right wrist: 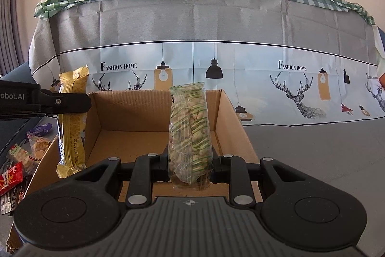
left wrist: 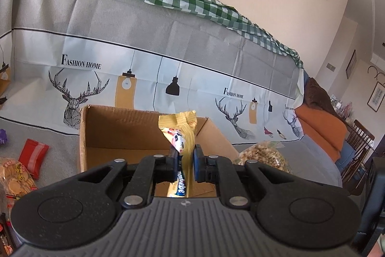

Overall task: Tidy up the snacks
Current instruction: 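Open both grippers to drop the snacks into the box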

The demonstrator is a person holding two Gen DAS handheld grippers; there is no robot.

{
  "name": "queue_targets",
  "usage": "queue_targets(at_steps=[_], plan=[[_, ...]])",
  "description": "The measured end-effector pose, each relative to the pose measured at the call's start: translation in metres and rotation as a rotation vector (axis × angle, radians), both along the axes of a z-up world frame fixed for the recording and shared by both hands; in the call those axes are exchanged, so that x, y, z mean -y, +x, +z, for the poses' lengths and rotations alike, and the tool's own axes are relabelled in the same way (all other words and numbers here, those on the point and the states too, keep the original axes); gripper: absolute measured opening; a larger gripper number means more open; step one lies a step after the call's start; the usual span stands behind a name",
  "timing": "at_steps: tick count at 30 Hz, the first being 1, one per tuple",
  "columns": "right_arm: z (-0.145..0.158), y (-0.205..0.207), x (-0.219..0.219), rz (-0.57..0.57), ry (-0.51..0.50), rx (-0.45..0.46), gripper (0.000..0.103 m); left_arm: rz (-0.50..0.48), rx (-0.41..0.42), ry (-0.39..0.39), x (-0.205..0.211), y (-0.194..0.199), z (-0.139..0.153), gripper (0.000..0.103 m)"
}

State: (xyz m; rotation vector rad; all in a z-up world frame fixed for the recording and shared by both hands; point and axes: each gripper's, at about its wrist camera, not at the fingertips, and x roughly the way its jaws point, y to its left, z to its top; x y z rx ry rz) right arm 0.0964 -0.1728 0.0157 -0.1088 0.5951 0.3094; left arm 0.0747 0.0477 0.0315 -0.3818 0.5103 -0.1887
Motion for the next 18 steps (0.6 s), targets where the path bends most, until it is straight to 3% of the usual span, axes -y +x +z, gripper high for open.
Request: queue_targets(at_steps=[2, 5, 8, 18], plan=[[0.0002, 0.0011, 0.0005, -0.006, -0.004, 0.000, 0.029, 0.000, -0.009, -0.020, -0.0022, 0.0013, -0.0011, 0.020], [-0.0004, 0.0022, 0.0000, -0.020, -0.015, -0.004, 0.043, 0.014, -0.018, -0.052, -0.0061, 0.0027, -0.0037, 0.037], [-0.0014, 0.0024, -0.0003, -0.022, -0.022, -0.007, 0.045, 0.029, -0.023, -0.078, -0.0086, 0.0035, -0.0053, 0.047], [-0.0025, 0.0008, -0.0035, -0.028, -0.048, 0.020, 0.051, 0.026, 0.015, -0.080, -0.0092, -0.0010, -0.0032, 0.048]])
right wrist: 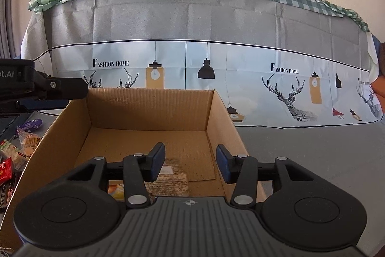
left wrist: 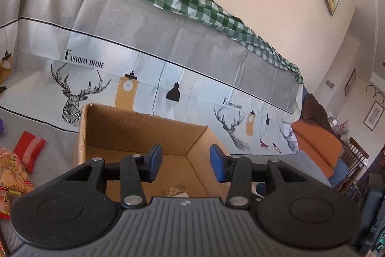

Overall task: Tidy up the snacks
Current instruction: 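Open both grippers to drop the snacks into the box, then move both grippers back to the snack pile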

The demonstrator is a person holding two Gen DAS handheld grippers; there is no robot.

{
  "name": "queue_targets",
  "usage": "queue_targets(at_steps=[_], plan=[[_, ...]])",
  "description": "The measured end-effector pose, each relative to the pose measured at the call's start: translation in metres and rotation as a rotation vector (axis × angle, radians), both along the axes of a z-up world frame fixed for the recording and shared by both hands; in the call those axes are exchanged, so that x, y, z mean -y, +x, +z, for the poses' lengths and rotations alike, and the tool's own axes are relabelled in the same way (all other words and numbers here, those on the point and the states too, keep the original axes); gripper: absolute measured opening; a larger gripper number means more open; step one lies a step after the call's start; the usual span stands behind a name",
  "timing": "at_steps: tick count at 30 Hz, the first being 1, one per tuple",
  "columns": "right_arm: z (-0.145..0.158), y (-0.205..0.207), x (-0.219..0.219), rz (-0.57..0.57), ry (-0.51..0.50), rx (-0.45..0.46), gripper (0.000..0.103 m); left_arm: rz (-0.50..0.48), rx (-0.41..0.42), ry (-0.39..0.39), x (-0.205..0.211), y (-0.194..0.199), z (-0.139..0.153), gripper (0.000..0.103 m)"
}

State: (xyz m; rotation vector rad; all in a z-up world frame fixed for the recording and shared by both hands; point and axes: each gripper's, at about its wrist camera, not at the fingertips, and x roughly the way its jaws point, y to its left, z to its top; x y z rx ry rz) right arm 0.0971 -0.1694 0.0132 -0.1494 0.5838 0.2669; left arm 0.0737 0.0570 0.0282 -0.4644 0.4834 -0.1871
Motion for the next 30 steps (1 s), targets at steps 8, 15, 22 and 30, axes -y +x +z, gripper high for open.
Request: queue_targets(at_steps=[8, 15, 22, 30], plan=[[0.002, -0.001, -0.001, -0.009, 0.058, -0.004, 0.064, -0.048, -0.057, -0.001, -0.017, -0.012, -0.002, 0.047], [0.006, -0.014, -0.018, 0.034, 0.105, 0.002, 0.064, -0.071, -0.163, 0.168, -0.058, -0.034, 0.008, 0.037], [0.013, -0.035, -0.047, 0.127, 0.200, -0.009, 0.050, 0.040, -0.257, 0.150, -0.144, -0.077, -0.026, 0.035], [0.012, -0.060, -0.100, 0.265, 0.326, -0.069, 0.039, 0.192, -0.376, 0.086, -0.197, -0.093, -0.042, 0.024]])
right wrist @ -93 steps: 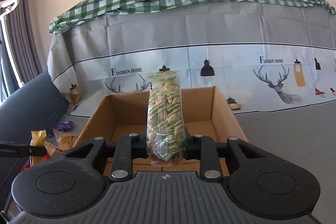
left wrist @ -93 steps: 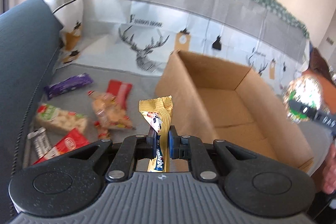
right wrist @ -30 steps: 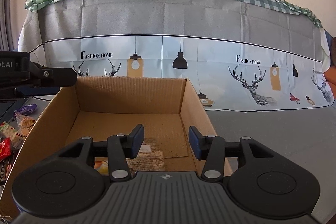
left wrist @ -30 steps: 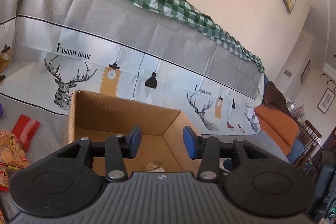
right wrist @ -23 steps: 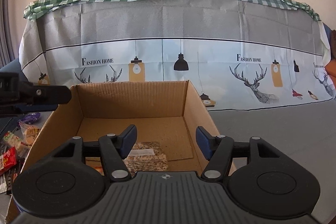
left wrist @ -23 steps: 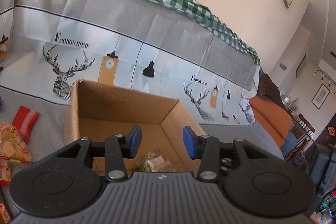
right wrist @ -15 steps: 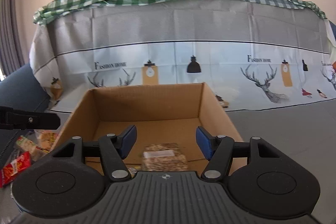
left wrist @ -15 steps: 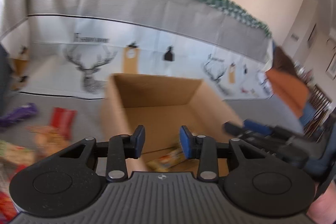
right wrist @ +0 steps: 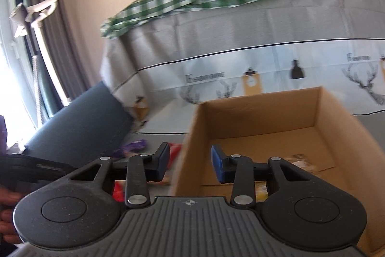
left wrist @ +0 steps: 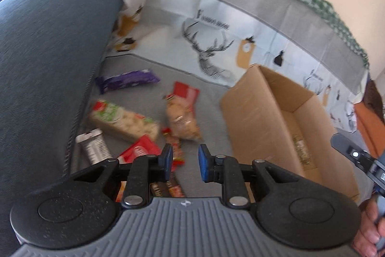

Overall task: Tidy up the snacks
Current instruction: 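Move both grippers back to the snack pile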

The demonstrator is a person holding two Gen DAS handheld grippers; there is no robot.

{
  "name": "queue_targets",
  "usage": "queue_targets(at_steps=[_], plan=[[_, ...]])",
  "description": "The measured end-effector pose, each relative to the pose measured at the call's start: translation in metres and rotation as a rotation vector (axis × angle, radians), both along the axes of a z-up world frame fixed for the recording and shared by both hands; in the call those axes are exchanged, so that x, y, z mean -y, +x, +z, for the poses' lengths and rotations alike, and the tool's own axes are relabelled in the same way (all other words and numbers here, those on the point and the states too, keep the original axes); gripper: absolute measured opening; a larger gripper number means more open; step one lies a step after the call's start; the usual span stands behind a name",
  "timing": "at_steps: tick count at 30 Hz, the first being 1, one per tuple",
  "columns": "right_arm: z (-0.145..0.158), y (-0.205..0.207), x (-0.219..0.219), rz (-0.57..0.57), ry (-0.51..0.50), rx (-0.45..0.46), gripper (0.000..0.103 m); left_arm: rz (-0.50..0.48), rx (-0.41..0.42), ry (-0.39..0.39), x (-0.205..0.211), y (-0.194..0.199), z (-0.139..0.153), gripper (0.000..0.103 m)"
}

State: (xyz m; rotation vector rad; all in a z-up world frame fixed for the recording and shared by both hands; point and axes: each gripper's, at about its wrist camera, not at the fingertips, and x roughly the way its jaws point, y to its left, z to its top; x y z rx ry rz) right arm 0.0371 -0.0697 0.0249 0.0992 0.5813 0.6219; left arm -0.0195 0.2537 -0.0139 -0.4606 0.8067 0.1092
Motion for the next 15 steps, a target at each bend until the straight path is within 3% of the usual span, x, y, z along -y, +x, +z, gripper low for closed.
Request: queue_targets(at_steps=[4, 9, 15], plan=[[0.003, -0.016, -0.034, 0.106, 0.013, 0.003, 0.038, 0.016, -0.021, 0.011, -0.007, 0.001, -0.004, 0.024], [-0.003, -0.028, -0.070, 0.190, 0.001, -0.031, 0.038, 0.060, -0.026, -0.029, -0.017, -0.002, -0.008, 0.024], [-0.036, -0.036, -0.113, 0.271, -0.087, -0.101, 0.039, 0.091, -0.045, -0.037, -0.028, -0.004, -0.013, 0.024]])
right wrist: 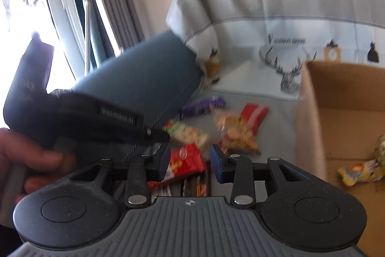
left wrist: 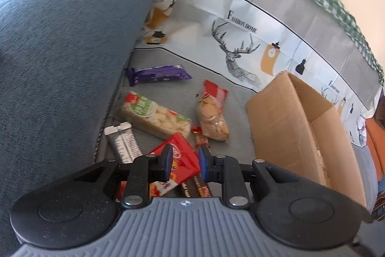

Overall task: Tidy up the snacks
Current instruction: 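Move both grippers back to the snack pile, then grasp the dark chocolate bar with the right gripper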

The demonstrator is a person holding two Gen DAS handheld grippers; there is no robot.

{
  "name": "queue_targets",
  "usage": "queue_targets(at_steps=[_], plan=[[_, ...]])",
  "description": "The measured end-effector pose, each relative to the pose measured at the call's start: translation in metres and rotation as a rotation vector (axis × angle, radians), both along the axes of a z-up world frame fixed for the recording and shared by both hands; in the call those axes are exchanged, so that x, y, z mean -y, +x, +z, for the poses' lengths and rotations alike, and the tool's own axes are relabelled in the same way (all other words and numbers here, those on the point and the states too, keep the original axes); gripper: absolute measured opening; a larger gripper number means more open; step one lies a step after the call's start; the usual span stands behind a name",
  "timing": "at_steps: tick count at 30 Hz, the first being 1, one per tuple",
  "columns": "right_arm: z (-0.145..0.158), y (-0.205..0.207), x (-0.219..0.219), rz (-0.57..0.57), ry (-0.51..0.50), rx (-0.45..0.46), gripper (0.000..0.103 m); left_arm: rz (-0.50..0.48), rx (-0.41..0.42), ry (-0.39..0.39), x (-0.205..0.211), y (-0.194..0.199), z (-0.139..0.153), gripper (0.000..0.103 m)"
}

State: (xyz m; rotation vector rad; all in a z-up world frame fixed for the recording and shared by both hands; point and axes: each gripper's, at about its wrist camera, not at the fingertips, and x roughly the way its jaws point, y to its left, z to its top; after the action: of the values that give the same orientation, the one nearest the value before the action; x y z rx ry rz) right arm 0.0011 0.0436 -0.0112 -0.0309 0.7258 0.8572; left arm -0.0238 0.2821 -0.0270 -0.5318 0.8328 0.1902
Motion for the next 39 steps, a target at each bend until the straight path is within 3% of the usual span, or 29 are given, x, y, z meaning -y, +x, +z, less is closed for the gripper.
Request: queue_targets(at_steps=[5, 10, 12, 17, 19, 22, 23, 24, 31, 39], plan=[[-0.030, 0.005, -0.020, -0.006, -0.087, -0.074, 0.039, -0.009, -0.034, 0.021, -0.001, 0.004, -0.007, 0.026], [-0.055, 0.010, -0.037, -0.009, -0.163, -0.132, 0.054, -0.034, -0.065, 0.064, 0.002, 0.010, -0.014, 0.038], [-0.062, 0.011, -0.041, -0.005, -0.187, -0.137, 0.054, -0.045, -0.074, 0.082, 0.004, 0.012, -0.017, 0.044], [-0.075, 0.014, -0.050, 0.008, -0.224, -0.156, 0.054, -0.109, -0.106, 0.147, 0.017, 0.020, -0.024, 0.075], [-0.080, 0.014, -0.055, 0.015, -0.252, -0.160, 0.054, -0.131, -0.129, 0.183, 0.023, 0.024, -0.029, 0.080], [-0.086, 0.011, -0.056, 0.031, -0.285, -0.137, 0.051, -0.143, -0.152, 0.206, 0.026, 0.028, -0.035, 0.082], [-0.086, 0.009, -0.057, 0.038, -0.294, -0.119, 0.042, -0.143, -0.157, 0.207, 0.026, 0.029, -0.037, 0.082], [-0.085, 0.008, -0.056, 0.046, -0.302, -0.103, 0.041, -0.143, -0.160, 0.208, 0.026, 0.030, -0.039, 0.082], [-0.078, 0.001, -0.041, 0.046, -0.316, -0.052, 0.041, -0.161, -0.205, 0.246, 0.030, 0.038, -0.049, 0.085], [-0.070, -0.016, -0.009, 0.016, -0.308, -0.066, 0.041, -0.189, -0.294, 0.304, 0.039, 0.043, -0.064, 0.087]])
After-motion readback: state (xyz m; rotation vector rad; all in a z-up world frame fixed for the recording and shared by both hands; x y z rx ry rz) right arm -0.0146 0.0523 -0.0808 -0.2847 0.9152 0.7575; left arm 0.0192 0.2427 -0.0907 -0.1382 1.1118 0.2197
